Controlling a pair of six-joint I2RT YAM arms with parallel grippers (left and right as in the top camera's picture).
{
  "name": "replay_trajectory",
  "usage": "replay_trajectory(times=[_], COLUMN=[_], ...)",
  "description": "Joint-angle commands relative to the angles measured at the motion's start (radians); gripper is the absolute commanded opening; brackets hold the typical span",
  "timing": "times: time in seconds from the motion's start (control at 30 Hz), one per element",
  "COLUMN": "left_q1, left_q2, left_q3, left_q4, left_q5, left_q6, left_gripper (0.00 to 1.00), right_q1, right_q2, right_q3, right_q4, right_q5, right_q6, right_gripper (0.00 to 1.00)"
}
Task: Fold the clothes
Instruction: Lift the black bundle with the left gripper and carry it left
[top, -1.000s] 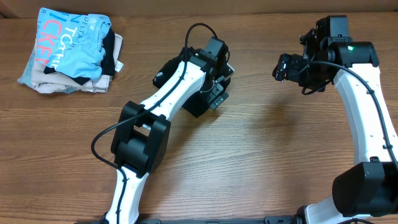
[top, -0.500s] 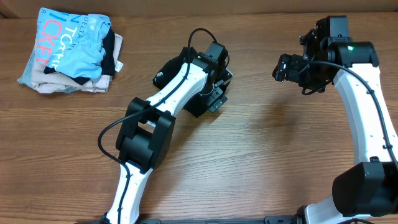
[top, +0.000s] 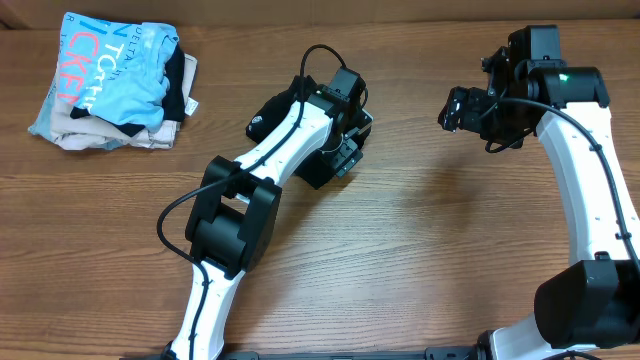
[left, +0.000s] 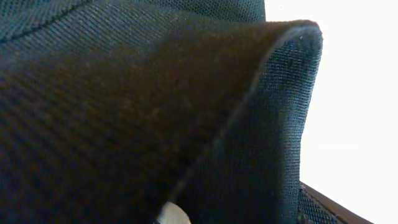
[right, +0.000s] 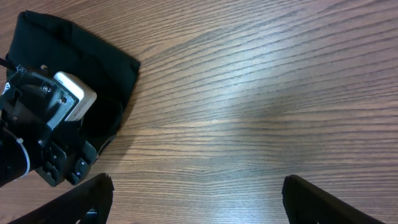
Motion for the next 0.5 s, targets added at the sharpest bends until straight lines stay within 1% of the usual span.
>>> replay_trajectory(times=[0.0, 0.03, 0.13, 0.23, 0.3, 0.33, 0.47], left_q1=[-0.002, -0.002, -0.002, -0.002, -0.002, -0.002, -0.003], left_q2=[0.031, 0.031, 0.031, 0.031, 0.031, 0.031, 0.031], left_q3=[-0.040, -0.042, -0.043, -0.043, -0.043, -0.043, -0.048], left_q4=[-0.003, -0.001, 0.002, 0.004, 0.003, 0.003, 0.001], left_q5=[0.044, 0.045, 0.044, 0.055, 0.069, 0.082, 0.092], left_q6=[-0.022, -0.022, -0.022, -0.022, -0.022, -0.022, -0.023], left_gripper=[0.84, 0.84, 0.71, 0.54, 0.48, 0.45, 0.44], right_q1=[0.000, 0.000, 0.000, 0.000, 0.000, 0.000, 0.000], right_q2=[0.001, 0.001, 0.001, 0.001, 0.001, 0.001, 0.001], right_q3=[-0.003, -0.003, -0.003, -0.003, -0.003, -0.003, -0.003], right_q4=[0.001, 0.000, -0.005, -0.012, -0.013, -0.013, -0.014], right_q5=[0.005, 0.005, 0.005, 0.005, 0.005, 0.005, 0.005], right_q6=[-0.007, -0.007, -0.007, -0.007, -0.007, -0.007, -0.007], right_gripper=[0.91, 0.91, 0.90, 0.90, 0.90, 0.90, 0.90])
